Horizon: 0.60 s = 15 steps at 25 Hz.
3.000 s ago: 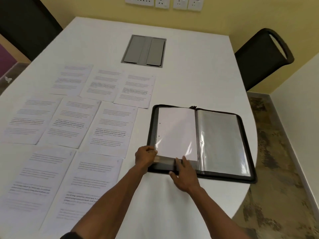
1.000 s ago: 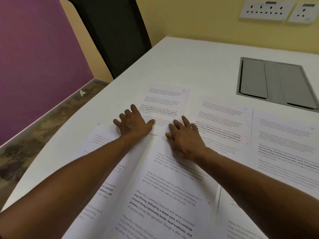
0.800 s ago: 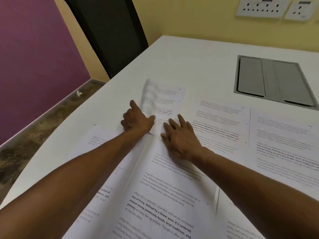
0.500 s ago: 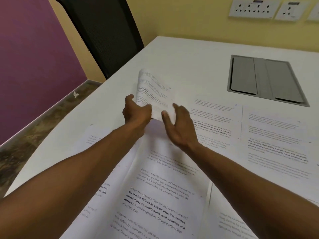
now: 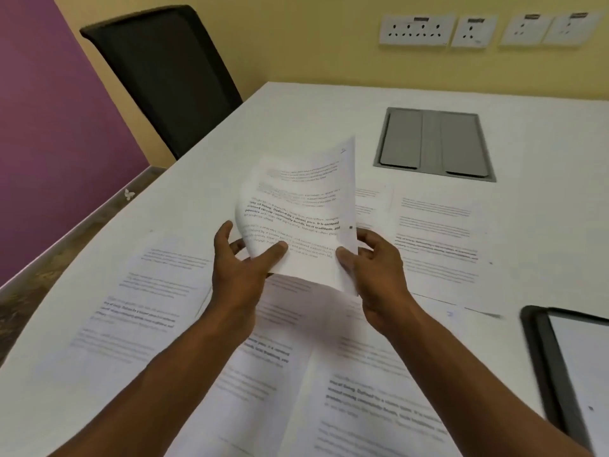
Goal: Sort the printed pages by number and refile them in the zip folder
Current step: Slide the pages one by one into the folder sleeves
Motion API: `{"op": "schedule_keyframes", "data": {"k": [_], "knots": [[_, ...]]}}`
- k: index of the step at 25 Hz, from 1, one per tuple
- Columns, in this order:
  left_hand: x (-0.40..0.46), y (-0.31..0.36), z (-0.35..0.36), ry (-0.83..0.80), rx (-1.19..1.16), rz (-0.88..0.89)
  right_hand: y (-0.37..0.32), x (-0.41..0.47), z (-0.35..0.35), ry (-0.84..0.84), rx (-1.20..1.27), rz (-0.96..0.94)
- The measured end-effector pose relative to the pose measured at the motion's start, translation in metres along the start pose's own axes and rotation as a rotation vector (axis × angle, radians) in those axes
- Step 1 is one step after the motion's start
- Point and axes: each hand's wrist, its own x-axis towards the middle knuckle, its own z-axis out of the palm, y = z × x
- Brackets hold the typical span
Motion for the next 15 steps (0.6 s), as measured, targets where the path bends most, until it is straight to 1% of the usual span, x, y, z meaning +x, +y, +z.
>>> {"op": "schedule_keyframes", "data": {"k": [2,5,9,15], "knots": [[-0.034,0.005,-0.001,-0.060,-0.069,-0.059,0.000,-0.030,-0.038,-0.002,0.012,-0.021],[-0.085,0.008,0.004,-0.155,-0.012,-0.086,-0.006,-0.076,-0.100,0.017,0.054,-0.051],[-0.157,0.014,0.041,-0.263,0.115,-0.021,-0.029,-0.130,-0.175,0.054,0.062,-0.079],[-0.280,0.046,0.099,-0.328,0.265,0.089,-0.075,-0.229,-0.277,0.158,-0.001,-0.096]]}}
